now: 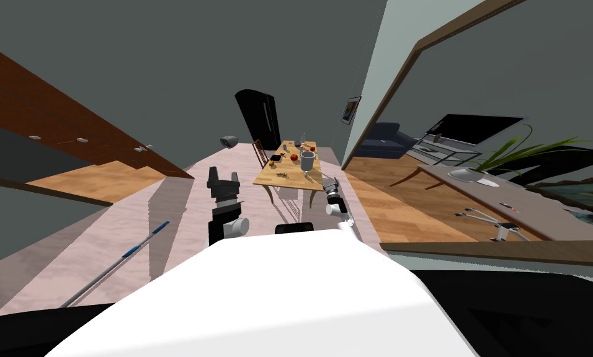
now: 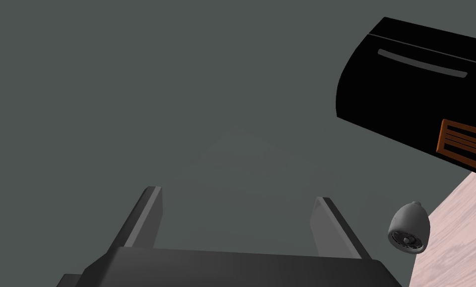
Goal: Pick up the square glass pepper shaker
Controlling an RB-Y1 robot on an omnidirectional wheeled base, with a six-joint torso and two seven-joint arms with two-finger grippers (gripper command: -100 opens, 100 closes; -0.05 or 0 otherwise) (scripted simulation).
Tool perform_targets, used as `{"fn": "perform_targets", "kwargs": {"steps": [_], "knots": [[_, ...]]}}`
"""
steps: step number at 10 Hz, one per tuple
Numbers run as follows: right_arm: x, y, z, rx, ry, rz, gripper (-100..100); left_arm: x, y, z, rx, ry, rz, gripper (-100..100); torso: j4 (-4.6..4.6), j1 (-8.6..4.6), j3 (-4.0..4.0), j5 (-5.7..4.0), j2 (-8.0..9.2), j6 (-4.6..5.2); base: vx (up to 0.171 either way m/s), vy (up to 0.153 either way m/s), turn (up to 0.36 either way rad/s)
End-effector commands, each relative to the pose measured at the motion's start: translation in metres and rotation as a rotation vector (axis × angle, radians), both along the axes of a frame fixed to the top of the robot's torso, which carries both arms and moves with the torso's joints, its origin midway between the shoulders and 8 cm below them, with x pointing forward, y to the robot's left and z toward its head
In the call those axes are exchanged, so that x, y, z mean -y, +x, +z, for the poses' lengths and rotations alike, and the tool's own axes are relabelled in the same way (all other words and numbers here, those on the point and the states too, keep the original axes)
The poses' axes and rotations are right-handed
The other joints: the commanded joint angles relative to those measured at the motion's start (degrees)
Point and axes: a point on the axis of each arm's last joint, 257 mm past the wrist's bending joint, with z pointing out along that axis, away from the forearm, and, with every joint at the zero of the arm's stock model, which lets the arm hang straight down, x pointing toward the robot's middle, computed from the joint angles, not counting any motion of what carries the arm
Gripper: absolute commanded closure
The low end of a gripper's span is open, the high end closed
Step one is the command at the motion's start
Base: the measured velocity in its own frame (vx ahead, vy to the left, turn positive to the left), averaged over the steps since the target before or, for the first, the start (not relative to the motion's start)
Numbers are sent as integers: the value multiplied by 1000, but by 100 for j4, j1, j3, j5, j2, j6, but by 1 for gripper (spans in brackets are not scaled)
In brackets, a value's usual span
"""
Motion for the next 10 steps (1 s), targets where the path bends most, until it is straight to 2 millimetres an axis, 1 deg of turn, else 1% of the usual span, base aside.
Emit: {"fn": "perform_targets", "kwargs": {"steps": [1,2,3,4,5,6,7,8,9,10], "knots": [[4,7,-11,-14,74,-6,-100,0,0,0,0,0,0,0,0,0,0,0,0,0,-20,1,28],[5,5,-21,-32,81,-10,-100,0,0,0,0,0,0,0,0,0,-1,0,-2,-2,-20,1,31],[7,11,-30,-42,145,-16,-100,0,0,0,0,0,0,0,0,1,-1,0,-2,-1,-15,6,35],[8,9,-37,-56,154,-20,-100,0,0,0,0,0,0,0,-1,3,-2,1,-4,-1,-11,7,19],[9,15,-44,-62,216,-25,-100,0,0,0,0,0,0,0,-1,3,-3,1,-4,0,-5,10,23],[10,13,-53,-79,225,-31,-100,0,0,0,0,0,0,0,-1,4,-4,1,-7,-1,0,8,15],[10,18,-63,-91,291,-39,-100,0,0,0,0,0,0,0,-2,3,-5,1,-8,0,7,14,24],[9,23,-72,-103,344,-46,-100,0,0,0,0,0,0,0,-2,5,-7,1,-12,-1,25,23,30],[10,19,-82,-121,359,-54,-100,0,0,0,0,0,0,0,-3,10,-10,2,-18,-2,31,18,13],[8,25,-88,-126,417,-60,-100,0,0,0,0,0,0,0,-5,8,-12,2,-20,0,48,26,11]]}}
